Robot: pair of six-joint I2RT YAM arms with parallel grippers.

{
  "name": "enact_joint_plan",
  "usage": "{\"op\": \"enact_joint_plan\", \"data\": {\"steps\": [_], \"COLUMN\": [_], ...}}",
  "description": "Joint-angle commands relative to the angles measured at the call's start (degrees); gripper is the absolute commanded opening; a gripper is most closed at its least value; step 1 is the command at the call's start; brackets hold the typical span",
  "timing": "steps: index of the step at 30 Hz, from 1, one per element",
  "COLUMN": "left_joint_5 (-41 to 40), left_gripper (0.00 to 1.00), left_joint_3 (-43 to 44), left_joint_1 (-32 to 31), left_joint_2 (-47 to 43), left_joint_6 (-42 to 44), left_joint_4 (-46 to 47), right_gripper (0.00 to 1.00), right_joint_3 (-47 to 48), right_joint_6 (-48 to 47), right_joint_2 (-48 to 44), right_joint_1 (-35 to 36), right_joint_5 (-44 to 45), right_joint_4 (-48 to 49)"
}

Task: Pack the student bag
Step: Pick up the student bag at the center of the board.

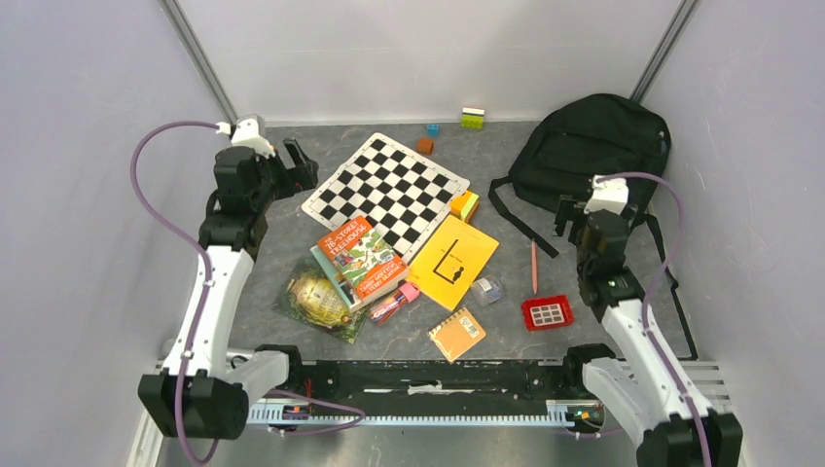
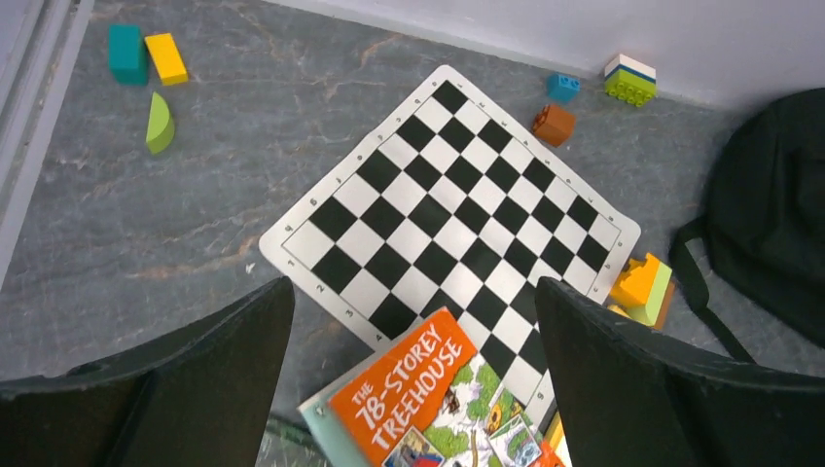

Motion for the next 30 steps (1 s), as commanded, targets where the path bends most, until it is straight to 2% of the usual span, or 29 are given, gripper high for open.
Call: {"op": "enact_joint_plan", "data": {"steps": [1,7,12,15,20,30], "left_joint_5": [2.0,1.4,1.3,2.4,4.4,4.6], "left_gripper": [1.00,1.00,1.00,1.00,1.00,1.00], "left_joint_3": [2.1,-1.6,-2.0,-1.2,1.8,-1.2], "left_joint_1": [-0.1,-0.3,-0.3,-0.4,-0.3,-1.1], "left_joint_2": [3.3,0.7,-1.3,-1.6,1.3,-1.3], "left_joint_6": [1.3,2.1,1.8,1.4,0.9,1.5], "left_joint_4": [3.5,3.3,3.8,4.5,3.2,3.5], "right_gripper": [0.98,0.98,0.98,0.98,0.98,0.98], "right_joint_3": [8.4,23.6,31.6,34.3,37.1,37.6], "right_joint_6": [0.2,0.7,2.4,6.4,9.8,5.6], "right_joint_2": [9.0,22.7,30.2,33.9,38.5,43.1], "right_joint_1": [-1.0,-9.3,-15.6,-20.9,-25.7,-26.1], "right_joint_5": [3.4,-2.5,-8.1,-15.8,-18.3,-22.1], "right_joint_4": [-2.2,-11.8,-14.3,-13.7,-13.3,-9.4]}}
